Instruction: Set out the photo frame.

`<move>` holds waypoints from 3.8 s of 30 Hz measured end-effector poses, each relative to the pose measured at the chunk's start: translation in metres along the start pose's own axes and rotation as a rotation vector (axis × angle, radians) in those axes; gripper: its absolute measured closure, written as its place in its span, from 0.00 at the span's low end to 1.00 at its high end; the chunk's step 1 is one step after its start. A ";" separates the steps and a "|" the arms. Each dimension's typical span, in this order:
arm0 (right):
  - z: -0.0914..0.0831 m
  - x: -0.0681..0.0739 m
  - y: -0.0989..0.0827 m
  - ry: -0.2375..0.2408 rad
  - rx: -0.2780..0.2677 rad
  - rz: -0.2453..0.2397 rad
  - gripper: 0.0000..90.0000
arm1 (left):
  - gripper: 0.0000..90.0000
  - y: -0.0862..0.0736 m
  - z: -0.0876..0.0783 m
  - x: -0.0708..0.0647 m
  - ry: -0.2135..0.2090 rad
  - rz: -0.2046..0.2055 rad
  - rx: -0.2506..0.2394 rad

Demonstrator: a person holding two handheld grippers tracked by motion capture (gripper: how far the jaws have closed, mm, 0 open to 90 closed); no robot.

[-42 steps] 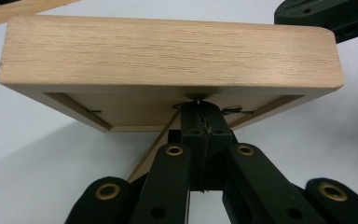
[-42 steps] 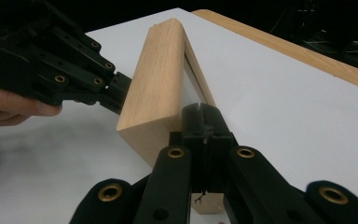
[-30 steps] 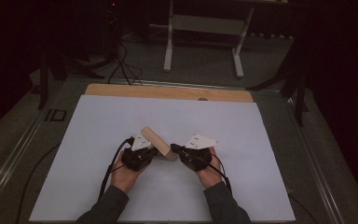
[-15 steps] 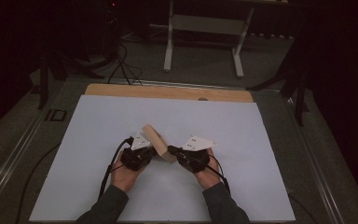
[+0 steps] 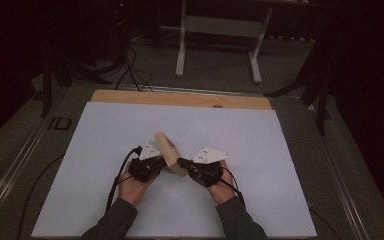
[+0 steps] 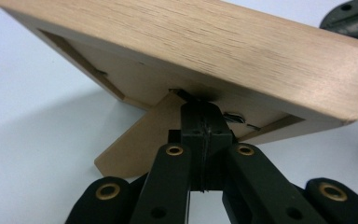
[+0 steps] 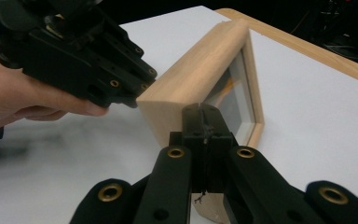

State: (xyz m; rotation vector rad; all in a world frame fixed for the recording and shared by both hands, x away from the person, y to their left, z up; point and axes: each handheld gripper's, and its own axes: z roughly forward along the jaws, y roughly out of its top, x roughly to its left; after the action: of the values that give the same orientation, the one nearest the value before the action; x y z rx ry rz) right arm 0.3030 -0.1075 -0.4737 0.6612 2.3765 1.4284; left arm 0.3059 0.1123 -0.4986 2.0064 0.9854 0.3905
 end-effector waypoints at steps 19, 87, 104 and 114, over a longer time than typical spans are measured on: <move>0.006 0.009 0.002 0.008 -0.005 -0.013 1.00 | 1.00 -0.002 -0.001 0.004 0.004 -0.013 0.000; -0.009 -0.014 0.003 -0.074 -0.012 0.050 0.62 | 0.41 0.014 -0.056 0.015 -0.003 -0.142 -0.151; -0.012 -0.017 0.003 -0.084 -0.022 0.059 0.62 | 0.28 0.019 -0.043 -0.004 -0.004 -0.127 -0.118; -0.014 -0.019 0.003 -0.087 -0.022 0.062 0.62 | 0.27 0.018 -0.031 -0.010 0.001 -0.126 -0.092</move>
State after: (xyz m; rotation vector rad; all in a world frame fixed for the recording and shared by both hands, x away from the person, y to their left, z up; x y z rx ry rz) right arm 0.3133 -0.1263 -0.4643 0.7813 2.2895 1.4192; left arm 0.2903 0.1158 -0.4654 1.8512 1.0695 0.3611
